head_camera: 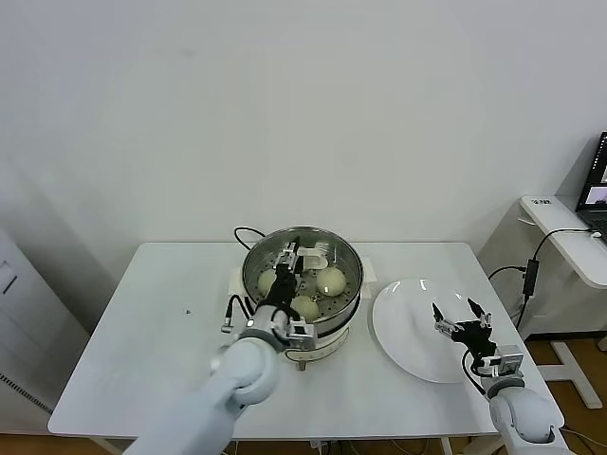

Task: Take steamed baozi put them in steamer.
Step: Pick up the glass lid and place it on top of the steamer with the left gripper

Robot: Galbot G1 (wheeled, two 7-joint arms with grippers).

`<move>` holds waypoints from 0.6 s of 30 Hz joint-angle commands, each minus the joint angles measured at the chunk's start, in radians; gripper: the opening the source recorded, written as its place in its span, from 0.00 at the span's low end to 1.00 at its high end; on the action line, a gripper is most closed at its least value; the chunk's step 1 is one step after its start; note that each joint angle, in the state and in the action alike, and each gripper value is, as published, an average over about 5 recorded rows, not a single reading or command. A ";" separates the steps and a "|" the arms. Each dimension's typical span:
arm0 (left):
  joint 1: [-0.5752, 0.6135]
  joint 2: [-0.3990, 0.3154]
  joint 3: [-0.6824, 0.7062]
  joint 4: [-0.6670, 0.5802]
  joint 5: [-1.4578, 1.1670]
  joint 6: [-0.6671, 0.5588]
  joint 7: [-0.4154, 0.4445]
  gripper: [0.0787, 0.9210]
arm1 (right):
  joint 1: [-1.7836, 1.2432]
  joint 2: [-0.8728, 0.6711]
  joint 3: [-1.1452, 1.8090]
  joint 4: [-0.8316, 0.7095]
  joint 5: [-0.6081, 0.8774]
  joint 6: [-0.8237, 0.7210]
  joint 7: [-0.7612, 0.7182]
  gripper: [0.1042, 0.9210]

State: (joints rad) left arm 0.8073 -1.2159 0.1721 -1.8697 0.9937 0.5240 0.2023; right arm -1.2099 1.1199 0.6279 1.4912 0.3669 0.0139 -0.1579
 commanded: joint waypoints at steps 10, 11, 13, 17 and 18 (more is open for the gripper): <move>0.075 0.140 -0.540 -0.244 -1.657 -0.170 -0.132 0.87 | 0.044 -0.017 -0.047 0.045 0.153 0.019 0.032 0.88; 0.100 0.130 -0.574 -0.233 -1.662 -0.157 -0.182 0.88 | 0.045 -0.015 -0.046 0.049 0.153 0.021 0.033 0.88; 0.150 0.115 -0.632 -0.207 -1.685 -0.131 -0.271 0.88 | 0.045 -0.013 -0.038 0.054 0.137 0.022 0.035 0.88; 0.276 0.121 -0.725 -0.123 -1.682 -0.118 -0.332 0.88 | 0.034 -0.014 -0.023 0.073 0.100 0.006 0.040 0.88; 0.303 0.129 -0.737 -0.089 -1.659 -0.128 -0.324 0.88 | 0.027 -0.015 -0.019 0.081 0.099 0.000 0.043 0.88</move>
State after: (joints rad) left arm 0.8913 -1.1090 -0.2455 -2.0504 -0.1731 0.4015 0.1125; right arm -1.1766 1.1107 0.5966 1.5384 0.4648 0.0263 -0.1350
